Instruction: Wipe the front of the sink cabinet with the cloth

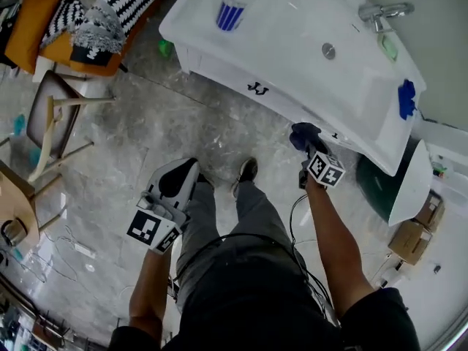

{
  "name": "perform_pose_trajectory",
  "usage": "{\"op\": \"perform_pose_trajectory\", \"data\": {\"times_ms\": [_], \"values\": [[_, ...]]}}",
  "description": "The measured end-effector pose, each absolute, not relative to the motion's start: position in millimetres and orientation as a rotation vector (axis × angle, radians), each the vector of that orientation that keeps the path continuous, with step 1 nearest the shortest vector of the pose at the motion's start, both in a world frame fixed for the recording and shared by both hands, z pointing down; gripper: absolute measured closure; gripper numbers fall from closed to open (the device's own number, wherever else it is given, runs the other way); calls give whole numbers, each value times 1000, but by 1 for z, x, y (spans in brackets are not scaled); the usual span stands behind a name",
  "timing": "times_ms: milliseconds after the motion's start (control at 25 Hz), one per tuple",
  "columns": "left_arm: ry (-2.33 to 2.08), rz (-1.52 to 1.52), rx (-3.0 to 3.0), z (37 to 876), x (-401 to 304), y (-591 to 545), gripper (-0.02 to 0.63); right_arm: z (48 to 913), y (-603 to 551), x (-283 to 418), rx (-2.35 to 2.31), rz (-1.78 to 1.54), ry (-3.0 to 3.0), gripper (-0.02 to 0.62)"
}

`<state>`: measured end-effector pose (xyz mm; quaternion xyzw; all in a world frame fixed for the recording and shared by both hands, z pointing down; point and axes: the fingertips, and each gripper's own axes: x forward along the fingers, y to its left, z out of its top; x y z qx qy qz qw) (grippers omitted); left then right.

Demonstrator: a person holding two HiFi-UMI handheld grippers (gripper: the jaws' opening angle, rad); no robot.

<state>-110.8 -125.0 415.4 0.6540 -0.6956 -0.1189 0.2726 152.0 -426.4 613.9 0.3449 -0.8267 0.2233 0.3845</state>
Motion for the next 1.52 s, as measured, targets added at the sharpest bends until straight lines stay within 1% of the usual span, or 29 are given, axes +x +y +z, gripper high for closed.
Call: {"op": "perform_pose_trajectory", "data": {"times_ms": [200, 280, 360, 600, 760, 880, 1000, 1120, 1280, 1400, 1520], "values": [[-1840, -218, 1906, 367, -127, -120, 602, 509, -370, 123, 774, 179, -2267, 538], [-1840, -165, 1933, 357, -131, -116, 601, 482, -358, 113, 756, 62, -2309, 538], [-1855, -116, 1942, 349, -132, -113, 601, 472, -349, 104, 725, 27, -2341, 538], [-1956, -73, 1854, 315, -130, -98, 601, 468, -339, 79, 695, 94, -2411, 538], [-1974, -1, 1850, 298, -114, -92, 601, 460, -322, 60, 652, 79, -2492, 538], [-1996, 35, 1891, 284, -102, -92, 602, 467, -315, 61, 656, 99, -2491, 538], [-1969, 7, 1918, 285, -98, -85, 601, 472, -310, 71, 722, 116, -2460, 538], [-1952, -13, 1936, 293, -119, -72, 602, 478, -302, 70, 769, 95, -2412, 538], [-1906, -76, 1922, 312, -164, -46, 601, 493, -307, 45, 833, 20, -2314, 538], [-1822, -51, 1983, 320, -188, -15, 601, 505, -306, 5, 914, 0, -2287, 538], [-1806, 117, 1950, 359, -219, 23, 602, 534, -304, -57, 919, 7, -2304, 538]]}}
